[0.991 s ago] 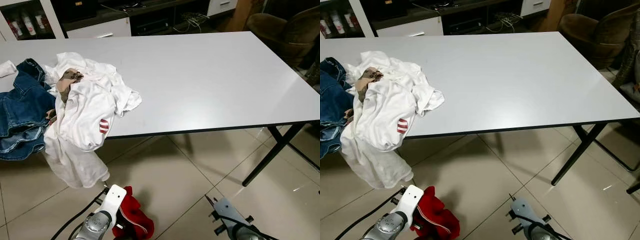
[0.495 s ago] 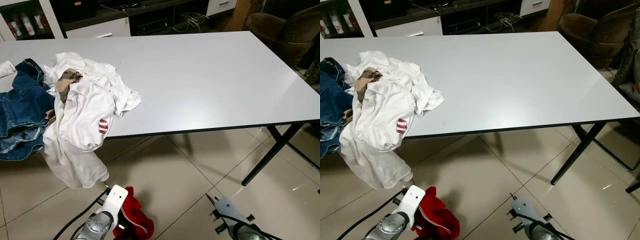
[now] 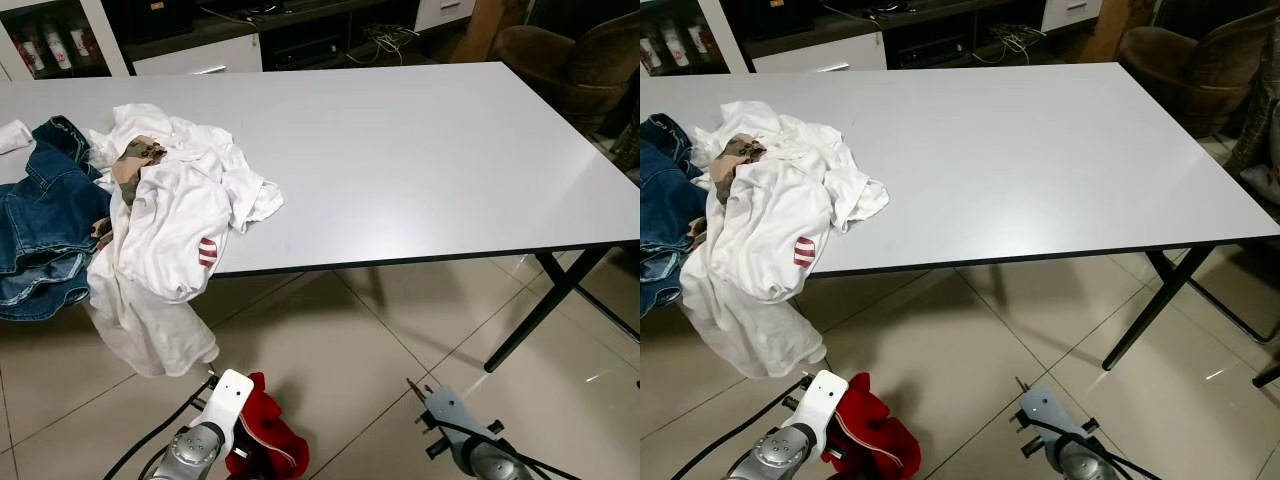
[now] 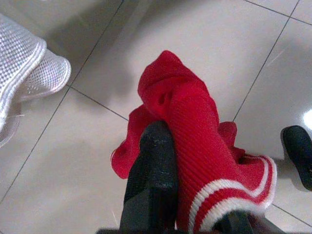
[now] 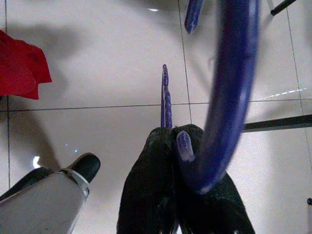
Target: Hang hanger
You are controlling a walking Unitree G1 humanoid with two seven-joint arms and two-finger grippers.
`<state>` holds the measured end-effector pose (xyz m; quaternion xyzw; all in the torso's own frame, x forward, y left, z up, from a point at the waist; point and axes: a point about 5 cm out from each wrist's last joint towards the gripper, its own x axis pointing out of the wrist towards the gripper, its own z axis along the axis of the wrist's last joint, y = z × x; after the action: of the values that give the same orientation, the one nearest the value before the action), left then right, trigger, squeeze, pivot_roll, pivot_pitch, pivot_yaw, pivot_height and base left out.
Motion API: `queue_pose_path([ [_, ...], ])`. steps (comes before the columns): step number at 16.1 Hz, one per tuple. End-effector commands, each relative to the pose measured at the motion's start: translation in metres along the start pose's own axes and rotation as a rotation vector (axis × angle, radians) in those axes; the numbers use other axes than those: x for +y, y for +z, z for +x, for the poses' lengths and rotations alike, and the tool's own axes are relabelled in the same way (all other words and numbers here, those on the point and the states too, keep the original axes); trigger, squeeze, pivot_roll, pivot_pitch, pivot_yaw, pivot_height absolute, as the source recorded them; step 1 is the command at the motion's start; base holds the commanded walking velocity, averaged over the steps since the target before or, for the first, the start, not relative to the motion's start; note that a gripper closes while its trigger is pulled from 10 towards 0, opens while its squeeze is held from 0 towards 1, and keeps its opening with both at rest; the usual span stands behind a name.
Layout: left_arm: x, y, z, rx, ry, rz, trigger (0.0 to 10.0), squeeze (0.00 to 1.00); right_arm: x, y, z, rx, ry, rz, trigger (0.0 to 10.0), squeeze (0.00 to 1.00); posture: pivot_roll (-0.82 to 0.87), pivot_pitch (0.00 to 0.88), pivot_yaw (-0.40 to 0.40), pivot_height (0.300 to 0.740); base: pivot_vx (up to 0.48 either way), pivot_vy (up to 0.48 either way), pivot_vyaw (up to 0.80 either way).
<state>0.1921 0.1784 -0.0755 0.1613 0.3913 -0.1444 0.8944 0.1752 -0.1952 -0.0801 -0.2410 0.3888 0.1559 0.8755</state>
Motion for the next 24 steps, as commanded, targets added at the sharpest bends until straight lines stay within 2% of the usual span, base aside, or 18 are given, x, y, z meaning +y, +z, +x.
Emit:
queue_pose_path([
  [1, -0.001, -0.003, -0.001, 0.01, -0.005, 0.004, 10.0, 0.0, 0.0, -0.002, -0.001, 0.001, -0.007, 0.006, 10.0, 0.0, 0.01, 0.0, 0.03, 0.74, 0.0, 0.0, 0.0],
  [4, 0.0, 0.003, 0.001, -0.007, 0.009, -0.015, 10.0, 0.0, 0.0, -0.009, -0.004, 0.017, -0.003, 0.005, 10.0, 0.0, 0.01, 0.0, 0.019, 0.74, 0.0, 0.0, 0.0],
  [8, 0.002, 0.005, 0.002, -0.007, 0.008, 0.002, 10.0, 0.0, -0.003, -0.009, -0.004, 0.022, -0.018, 0.018, 10.0, 0.0, 0.01, 0.0, 0.028, 0.74, 0.0, 0.0, 0.0],
  [10, 0.002, 0.006, 0.002, -0.015, 0.006, -0.007, 10.0, 0.0, 0.002, -0.013, -0.004, 0.049, 0.003, -0.017, 10.0, 0.0, 0.0, 0.0, 0.037, 0.74, 0.0, 0.0, 0.0],
  [12, 0.0, 0.001, 0.0, 0.007, -0.015, 0.031, 10.0, 0.0, 0.001, 0.0, -0.001, -0.008, -0.021, 0.041, 10.0, 0.0, 0.0, 0.0, 0.045, 0.74, 0.0, 0.0, 0.0],
  [17, 0.005, 0.009, 0.002, -0.02, 0.01, 0.004, 10.0, 0.0, 0.007, -0.007, -0.002, 0.019, 0.009, 0.008, 10.0, 0.0, 0.02, 0.0, 0.036, 0.74, 0.0, 0.0, 0.0],
  [20, 0.001, 0.001, 0.0, -0.003, -0.002, 0.01, 10.0, 0.0, 0.002, -0.005, -0.002, 0.014, -0.003, 0.012, 10.0, 0.0, 0.02, 0.0, 0.036, 0.74, 0.0, 0.0, 0.0],
  [24, 0.0, -0.005, -0.002, 0.011, -0.003, 0.004, 10.0, 0.0, 0.005, -0.005, -0.002, 0.008, 0.006, 0.002, 10.0, 0.0, 0.02, 0.0, 0.028, 0.74, 0.0, 0.0, 0.0],
])
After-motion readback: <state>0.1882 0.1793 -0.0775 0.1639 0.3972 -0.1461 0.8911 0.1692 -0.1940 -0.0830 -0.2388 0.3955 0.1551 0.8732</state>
